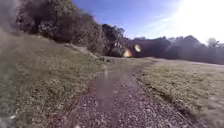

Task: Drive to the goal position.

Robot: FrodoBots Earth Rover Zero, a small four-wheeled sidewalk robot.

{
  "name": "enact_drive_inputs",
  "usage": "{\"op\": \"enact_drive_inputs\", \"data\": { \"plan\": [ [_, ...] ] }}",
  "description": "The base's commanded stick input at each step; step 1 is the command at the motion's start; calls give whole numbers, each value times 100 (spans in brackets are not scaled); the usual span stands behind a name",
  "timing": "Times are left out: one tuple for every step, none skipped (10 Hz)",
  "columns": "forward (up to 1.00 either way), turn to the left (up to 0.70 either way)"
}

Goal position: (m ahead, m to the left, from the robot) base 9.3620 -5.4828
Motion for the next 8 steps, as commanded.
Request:
{"op": "enact_drive_inputs", "data": {
  "plan": [
    [70,0],
    [70,0],
    [70,0],
    [70,0],
    [70,0],
    [70,0],
    [70,0],
    [70,0]
  ]
}}
